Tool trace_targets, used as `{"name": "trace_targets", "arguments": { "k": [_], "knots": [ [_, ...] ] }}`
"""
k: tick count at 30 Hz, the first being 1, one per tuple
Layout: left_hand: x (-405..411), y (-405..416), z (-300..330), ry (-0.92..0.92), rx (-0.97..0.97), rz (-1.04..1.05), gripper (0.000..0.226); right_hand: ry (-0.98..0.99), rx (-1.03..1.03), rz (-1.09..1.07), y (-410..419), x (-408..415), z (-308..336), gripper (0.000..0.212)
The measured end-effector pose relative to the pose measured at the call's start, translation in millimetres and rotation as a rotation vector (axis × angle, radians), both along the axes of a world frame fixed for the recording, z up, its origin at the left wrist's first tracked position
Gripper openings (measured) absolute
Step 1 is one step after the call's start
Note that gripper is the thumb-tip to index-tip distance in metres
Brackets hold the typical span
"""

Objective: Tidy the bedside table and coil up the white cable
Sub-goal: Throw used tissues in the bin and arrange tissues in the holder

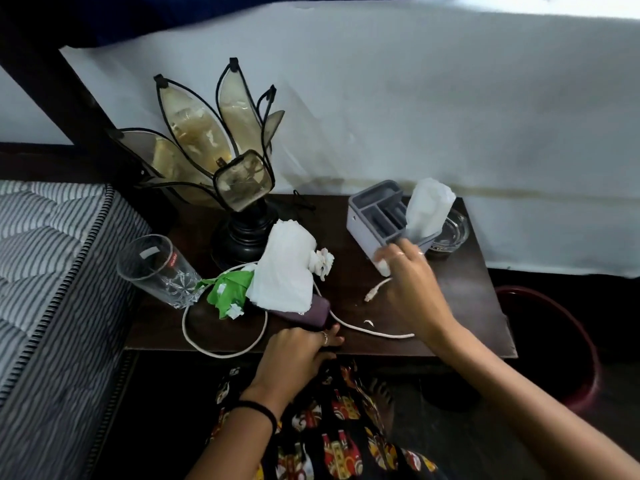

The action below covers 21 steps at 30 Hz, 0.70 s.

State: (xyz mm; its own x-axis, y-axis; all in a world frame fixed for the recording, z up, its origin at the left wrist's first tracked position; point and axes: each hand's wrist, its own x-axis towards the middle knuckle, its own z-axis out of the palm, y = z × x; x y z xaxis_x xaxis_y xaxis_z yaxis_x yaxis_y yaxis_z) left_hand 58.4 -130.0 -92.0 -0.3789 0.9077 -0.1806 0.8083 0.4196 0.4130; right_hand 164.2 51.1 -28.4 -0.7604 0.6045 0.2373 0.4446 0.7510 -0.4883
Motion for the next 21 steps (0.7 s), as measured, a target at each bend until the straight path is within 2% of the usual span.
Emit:
{"name": "trace_targets", "arguments": {
  "k": [4,6,9,15,21],
  "knots": [
    [3.2,1.5,1.5,-0.031,0.032,0.034,0.037,0.006,-0.011,-0.307,36.3,93.5,-8.3,0.032],
    [3.8,1.6,2.9,-0.042,0.028,0.063,0.037,-0.008,-0.119,-0.525,67.1,130.6,-20.1,0.025],
    [6.1,2.9,5.5,-0.040,0.013,0.079,0.035,-0.138,-0.295,-0.743,108.5,178.9,-39.6,0.023],
    [6.8,2.3,8.4,-0.020,0.016,0.102,0.034,-0.217,-0.448,-0.912,134.9,213.8,-57.0,0.031],
    [9.6,3.4,10.0,-0.023,0.007,0.100,0.037,-0.160,-0.396,-0.849,134.7,206.3,-42.6,0.033]
  ]
}}
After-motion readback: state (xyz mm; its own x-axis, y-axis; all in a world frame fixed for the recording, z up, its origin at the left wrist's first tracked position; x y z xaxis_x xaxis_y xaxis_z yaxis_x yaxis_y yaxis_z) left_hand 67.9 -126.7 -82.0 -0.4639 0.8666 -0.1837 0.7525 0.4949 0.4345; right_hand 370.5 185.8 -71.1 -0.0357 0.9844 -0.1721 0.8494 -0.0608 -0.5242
